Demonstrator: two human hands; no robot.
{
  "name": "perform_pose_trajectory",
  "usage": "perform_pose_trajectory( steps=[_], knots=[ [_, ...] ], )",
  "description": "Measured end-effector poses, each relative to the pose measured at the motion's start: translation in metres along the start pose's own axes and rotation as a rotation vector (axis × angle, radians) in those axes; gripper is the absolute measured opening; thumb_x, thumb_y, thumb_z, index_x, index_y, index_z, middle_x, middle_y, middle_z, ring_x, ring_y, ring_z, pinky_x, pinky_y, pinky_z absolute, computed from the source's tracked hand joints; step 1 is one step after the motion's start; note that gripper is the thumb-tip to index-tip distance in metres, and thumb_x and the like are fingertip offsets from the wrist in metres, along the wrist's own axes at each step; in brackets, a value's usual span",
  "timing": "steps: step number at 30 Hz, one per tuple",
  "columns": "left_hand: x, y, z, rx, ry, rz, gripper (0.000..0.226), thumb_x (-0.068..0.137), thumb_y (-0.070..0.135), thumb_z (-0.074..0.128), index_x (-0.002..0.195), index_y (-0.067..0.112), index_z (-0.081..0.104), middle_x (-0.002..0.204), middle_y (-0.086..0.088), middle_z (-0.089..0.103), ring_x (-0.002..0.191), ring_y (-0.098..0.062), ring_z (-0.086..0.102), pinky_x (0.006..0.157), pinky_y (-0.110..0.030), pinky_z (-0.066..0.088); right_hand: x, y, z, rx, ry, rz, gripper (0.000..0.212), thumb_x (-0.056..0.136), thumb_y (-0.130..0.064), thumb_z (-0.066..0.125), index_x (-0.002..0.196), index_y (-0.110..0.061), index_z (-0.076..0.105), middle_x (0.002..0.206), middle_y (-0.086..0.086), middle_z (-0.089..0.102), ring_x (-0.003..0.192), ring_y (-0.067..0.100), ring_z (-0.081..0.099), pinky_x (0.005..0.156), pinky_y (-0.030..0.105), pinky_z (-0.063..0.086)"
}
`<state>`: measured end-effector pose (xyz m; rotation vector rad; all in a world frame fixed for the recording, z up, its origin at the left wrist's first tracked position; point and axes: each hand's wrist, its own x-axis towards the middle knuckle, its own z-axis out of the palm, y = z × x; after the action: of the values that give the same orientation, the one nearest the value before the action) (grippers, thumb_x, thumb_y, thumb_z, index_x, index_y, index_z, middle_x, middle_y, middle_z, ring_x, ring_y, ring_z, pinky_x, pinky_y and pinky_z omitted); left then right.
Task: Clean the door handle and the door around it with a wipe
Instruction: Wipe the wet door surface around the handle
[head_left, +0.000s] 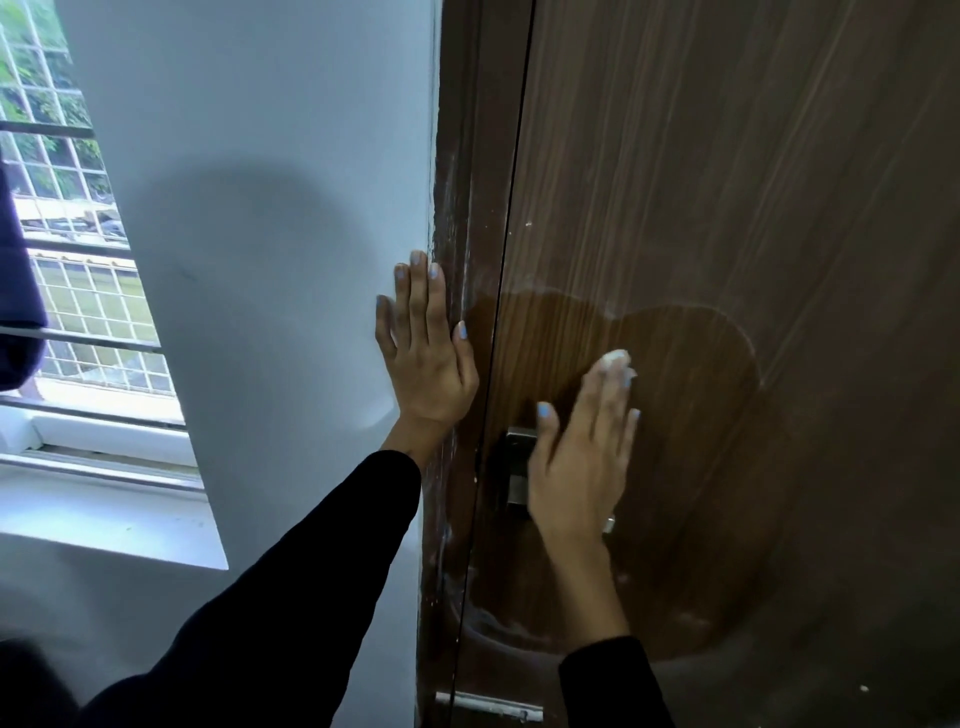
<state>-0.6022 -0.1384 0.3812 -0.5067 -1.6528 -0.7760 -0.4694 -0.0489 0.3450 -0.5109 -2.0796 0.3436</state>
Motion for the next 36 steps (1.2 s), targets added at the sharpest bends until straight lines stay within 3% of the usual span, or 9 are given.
perform_pose_trajectory(
  steps=[3, 8, 15, 21, 23, 26, 29, 32, 36],
  knots=[
    [0.000, 0.000, 0.000, -0.005, -0.006, 0.000, 0.057, 0.093, 0.018, 0.040, 0.146, 0.005, 0.024, 0.154, -0.018, 0.029, 0.146, -0.028, 0.019, 0.120, -0.043, 0.009, 0.025, -0.009, -0.007, 0.068, 0.103, 0.031, 0.065, 0.098, -0.036, 0.035, 0.147, -0.003, 0.009, 0.156, 0.013, 0.004, 0.144, 0.024, -0.001, 0.117, 0.045, 0.011],
    [-0.001, 0.000, 0.000, -0.007, -0.014, -0.002, 0.056, 0.094, 0.021, 0.037, 0.146, 0.005, 0.024, 0.153, -0.018, 0.029, 0.145, -0.029, 0.020, 0.119, -0.044, 0.011, 0.028, -0.036, -0.002, 0.021, 0.007, -0.208, 0.064, 0.098, -0.040, 0.032, 0.148, -0.007, 0.010, 0.157, 0.006, 0.006, 0.144, 0.018, 0.000, 0.117, 0.039, 0.007],
    [-0.001, -0.001, 0.001, -0.003, -0.010, -0.001, 0.057, 0.093, 0.020, 0.039, 0.147, 0.005, 0.024, 0.154, -0.017, 0.028, 0.146, -0.028, 0.019, 0.120, -0.042, 0.009, 0.026, -0.012, -0.011, 0.039, 0.115, 0.021, 0.066, 0.098, -0.037, 0.039, 0.147, -0.003, 0.011, 0.157, 0.012, 0.006, 0.144, 0.022, 0.001, 0.116, 0.045, 0.015],
    [-0.001, -0.002, 0.001, -0.001, -0.003, -0.004, 0.058, 0.092, 0.020, 0.041, 0.146, 0.006, 0.025, 0.154, -0.017, 0.029, 0.146, -0.028, 0.019, 0.121, -0.041, 0.007, 0.020, -0.018, -0.010, -0.031, -0.034, -0.241, 0.061, 0.098, -0.037, 0.035, 0.148, -0.009, 0.013, 0.157, 0.006, 0.009, 0.144, 0.018, 0.002, 0.117, 0.038, 0.010],
    [-0.001, -0.002, 0.001, -0.007, -0.005, 0.003, 0.058, 0.092, 0.020, 0.040, 0.147, 0.006, 0.023, 0.154, -0.017, 0.028, 0.146, -0.028, 0.018, 0.120, -0.042, 0.007, 0.010, -0.002, -0.011, -0.081, -0.019, -0.170, 0.061, 0.097, -0.036, 0.036, 0.147, -0.009, 0.015, 0.156, 0.008, 0.012, 0.144, 0.019, 0.006, 0.116, 0.039, 0.010],
    [-0.001, -0.002, 0.002, -0.014, -0.007, -0.004, 0.059, 0.092, 0.020, 0.041, 0.147, 0.007, 0.022, 0.154, -0.017, 0.028, 0.146, -0.027, 0.017, 0.120, -0.041, 0.006, -0.008, 0.025, -0.015, 0.003, 0.028, 0.172, 0.062, 0.096, -0.034, 0.039, 0.146, -0.004, 0.016, 0.155, 0.015, 0.014, 0.143, 0.023, 0.008, 0.116, 0.038, 0.011],
    [-0.001, -0.002, 0.003, -0.009, -0.008, -0.004, 0.059, 0.092, 0.021, 0.040, 0.147, 0.008, 0.022, 0.154, -0.017, 0.028, 0.146, -0.027, 0.017, 0.121, -0.040, 0.006, -0.023, 0.020, -0.012, 0.076, -0.061, 0.341, 0.067, 0.096, -0.039, 0.035, 0.147, -0.005, 0.009, 0.156, 0.017, 0.005, 0.143, 0.025, 0.004, 0.115, 0.037, 0.008],
    [-0.002, -0.002, 0.003, -0.003, -0.008, -0.006, 0.058, 0.093, 0.021, 0.040, 0.147, 0.008, 0.022, 0.154, -0.016, 0.029, 0.146, -0.026, 0.017, 0.121, -0.039, 0.005, -0.024, -0.010, -0.005, 0.109, -0.094, 0.213, 0.067, 0.097, -0.037, 0.035, 0.146, -0.006, 0.001, 0.156, 0.013, -0.005, 0.142, 0.022, -0.006, 0.117, 0.037, 0.003],
    [-0.001, -0.002, 0.002, -0.002, -0.003, -0.003, 0.057, 0.094, 0.021, 0.038, 0.147, 0.008, 0.023, 0.154, -0.016, 0.029, 0.146, -0.027, 0.018, 0.121, -0.040, 0.007, 0.008, -0.025, -0.008, 0.129, 0.050, 0.047, 0.062, 0.098, -0.025, 0.039, 0.146, -0.001, 0.009, 0.156, 0.012, 0.001, 0.144, 0.023, -0.003, 0.117, 0.039, 0.006]
  ],
)
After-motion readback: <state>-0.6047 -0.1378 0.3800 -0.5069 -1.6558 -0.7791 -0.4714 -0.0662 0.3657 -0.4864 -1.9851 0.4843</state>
